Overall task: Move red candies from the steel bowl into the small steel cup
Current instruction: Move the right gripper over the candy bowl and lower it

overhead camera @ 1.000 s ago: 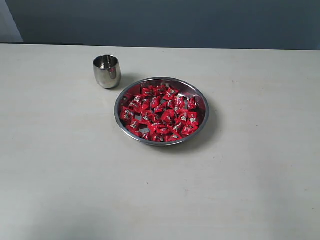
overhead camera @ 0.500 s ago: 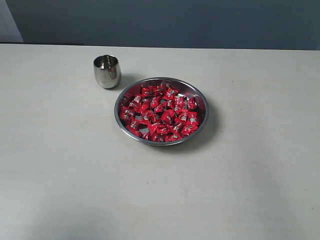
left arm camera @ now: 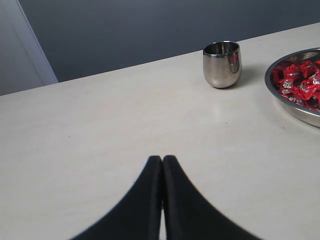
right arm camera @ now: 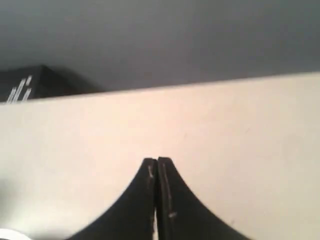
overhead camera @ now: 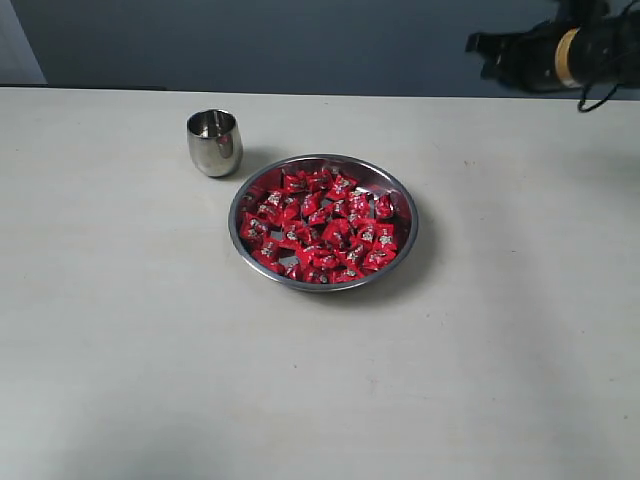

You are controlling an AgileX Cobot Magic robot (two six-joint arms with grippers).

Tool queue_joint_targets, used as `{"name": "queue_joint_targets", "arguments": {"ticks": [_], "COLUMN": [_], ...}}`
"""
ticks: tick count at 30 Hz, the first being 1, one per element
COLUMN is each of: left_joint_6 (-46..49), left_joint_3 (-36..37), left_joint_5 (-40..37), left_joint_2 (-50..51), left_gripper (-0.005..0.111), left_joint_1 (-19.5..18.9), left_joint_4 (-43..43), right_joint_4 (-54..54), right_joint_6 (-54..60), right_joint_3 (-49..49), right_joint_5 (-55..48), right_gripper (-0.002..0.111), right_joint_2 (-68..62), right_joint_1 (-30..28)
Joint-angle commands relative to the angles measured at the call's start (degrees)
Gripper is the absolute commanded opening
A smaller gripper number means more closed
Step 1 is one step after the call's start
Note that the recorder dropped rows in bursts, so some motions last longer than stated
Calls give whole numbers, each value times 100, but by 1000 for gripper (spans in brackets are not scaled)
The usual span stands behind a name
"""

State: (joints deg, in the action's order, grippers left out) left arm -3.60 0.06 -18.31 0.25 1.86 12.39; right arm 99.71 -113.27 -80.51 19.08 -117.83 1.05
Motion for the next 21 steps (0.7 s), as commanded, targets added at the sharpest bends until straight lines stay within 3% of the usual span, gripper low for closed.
{"name": "queue_joint_targets", "arguments": {"ticks": [1,8,12,15,21], "left_joint_6": [-31,-31,-31,-31,-31], "left_joint_3": [-6,-6,-6,-6,-6], "left_joint_5": [39,39,39,39,39], "left_joint_2": [-25,-25,-25,-25,-25], "left_gripper": [0,0,0,0,0], "left_joint_1": [2,2,2,2,2], "left_joint_4": [13,13,13,13,13], "right_joint_4": [24,24,24,24,24], "right_joint_6": [-31,-493,-114,623,1162], "right_joint_3": [-119,-1257,-1739,-2047,-2495], "right_joint_5": [1931,4863,5041,3219,-3578], "right_gripper": [-1,-1,-1,-1,-1], "right_joint_2": [-271,-310,-333,-225,-47], "right_joint_1": [235,911,1461,1829,2423]}}
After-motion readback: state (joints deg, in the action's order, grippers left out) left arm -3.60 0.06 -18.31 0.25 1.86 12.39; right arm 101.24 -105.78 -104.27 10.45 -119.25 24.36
